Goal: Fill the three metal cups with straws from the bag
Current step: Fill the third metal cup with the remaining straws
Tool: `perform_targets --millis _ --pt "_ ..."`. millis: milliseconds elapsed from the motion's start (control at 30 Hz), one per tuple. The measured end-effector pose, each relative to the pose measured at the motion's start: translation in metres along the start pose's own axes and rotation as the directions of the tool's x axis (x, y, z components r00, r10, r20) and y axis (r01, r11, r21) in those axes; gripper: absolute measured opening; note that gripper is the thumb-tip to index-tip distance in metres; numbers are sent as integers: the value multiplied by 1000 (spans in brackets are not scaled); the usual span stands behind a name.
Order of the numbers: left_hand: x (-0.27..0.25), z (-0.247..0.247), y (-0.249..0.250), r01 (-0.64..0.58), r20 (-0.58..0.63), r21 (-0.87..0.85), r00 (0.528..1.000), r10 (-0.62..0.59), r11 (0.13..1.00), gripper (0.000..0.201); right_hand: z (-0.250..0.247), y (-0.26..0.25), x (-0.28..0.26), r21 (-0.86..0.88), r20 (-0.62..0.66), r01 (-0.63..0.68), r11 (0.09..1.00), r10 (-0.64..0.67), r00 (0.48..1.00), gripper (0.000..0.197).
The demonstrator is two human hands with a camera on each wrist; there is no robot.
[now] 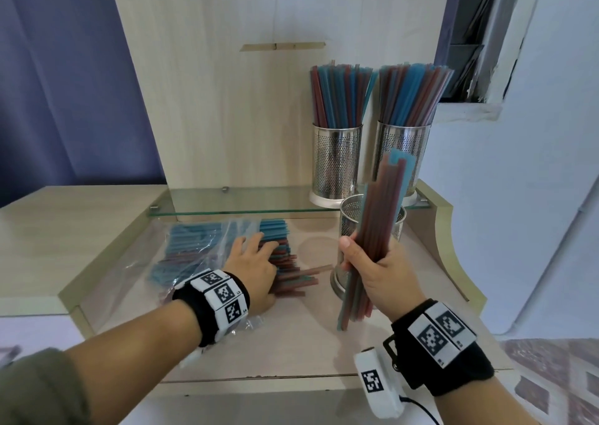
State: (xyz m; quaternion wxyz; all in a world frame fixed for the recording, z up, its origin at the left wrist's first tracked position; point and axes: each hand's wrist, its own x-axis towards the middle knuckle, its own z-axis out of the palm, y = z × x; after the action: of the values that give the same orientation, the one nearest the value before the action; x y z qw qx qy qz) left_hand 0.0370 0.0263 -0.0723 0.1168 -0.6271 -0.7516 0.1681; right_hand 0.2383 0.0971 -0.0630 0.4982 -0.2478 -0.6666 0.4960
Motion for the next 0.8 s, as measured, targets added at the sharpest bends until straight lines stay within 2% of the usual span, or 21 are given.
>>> perform_targets --millis 100,267,367,467,567,700,733,800 --pt "3 1 0 -20 6 26 1000 20 999 61 -2 -3 -2 56 -22 -21 998 22 1000 18" --pt "3 -6 8 -27 30 51 999 26 998 50 -1 -4 -4 55 -27 -10 998 12 1000 18" --pt "3 -11 6 -11 9 -57 1000 11 998 46 -1 -5 -6 55 -35 -7 998 9 999 15" --pt "2 -21 -3 19 -77 -241 996 -39 970 43 -3 -2 -6 31 -53 -3 1000 5 999 16" --pt "0 -39 -12 -18 -160 -409 986 -53 912 39 -3 -2 -6 26 -52 7 1000 -5 999 16" --pt "-5 -59 -19 -150 -262 -569 965 -5 808 25 0 -2 -4 39 -36 -3 999 4 999 17" --pt "-4 -61 -21 -183 -294 -616 956 -8 766 26 1 -1 -3 35 -29 7 999 -6 1000 17" --pt "-4 -66 -24 -253 -362 -739 931 -51 625 34 3 0 -1 21 3 20 1000 -20 1000 18"
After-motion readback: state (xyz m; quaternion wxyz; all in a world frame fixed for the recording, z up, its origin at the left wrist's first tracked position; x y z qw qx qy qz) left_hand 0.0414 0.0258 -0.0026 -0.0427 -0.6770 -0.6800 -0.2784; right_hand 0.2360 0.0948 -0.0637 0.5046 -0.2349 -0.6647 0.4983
